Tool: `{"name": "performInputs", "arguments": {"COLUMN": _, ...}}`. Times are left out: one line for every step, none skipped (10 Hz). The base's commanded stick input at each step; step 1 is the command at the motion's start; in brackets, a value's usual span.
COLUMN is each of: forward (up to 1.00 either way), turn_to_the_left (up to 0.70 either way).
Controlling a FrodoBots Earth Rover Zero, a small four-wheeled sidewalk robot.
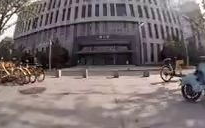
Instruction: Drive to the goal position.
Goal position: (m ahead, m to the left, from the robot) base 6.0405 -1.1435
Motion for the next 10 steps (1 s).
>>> {"name": "performInputs", "arguments": {"forward": 1.00, "turn_to_the_left": -0.35}}
{"name": "performInputs", "arguments": {"forward": 1.00, "turn_to_the_left": -0.36}}
{"name": "performInputs", "arguments": {"forward": 1.00, "turn_to_the_left": -0.37}}
{"name": "performInputs", "arguments": {"forward": 1.00, "turn_to_the_left": -0.38}}
{"name": "performInputs", "arguments": {"forward": 1.00, "turn_to_the_left": -0.38}}
{"name": "performInputs", "arguments": {"forward": 1.00, "turn_to_the_left": -0.38}}
{"name": "performInputs", "arguments": {"forward": 1.00, "turn_to_the_left": -0.38}}
{"name": "performInputs", "arguments": {"forward": 1.00, "turn_to_the_left": -0.23}}
{"name": "performInputs", "arguments": {"forward": 1.00, "turn_to_the_left": 0.00}}
{"name": "performInputs", "arguments": {"forward": 1.00, "turn_to_the_left": 0.00}}
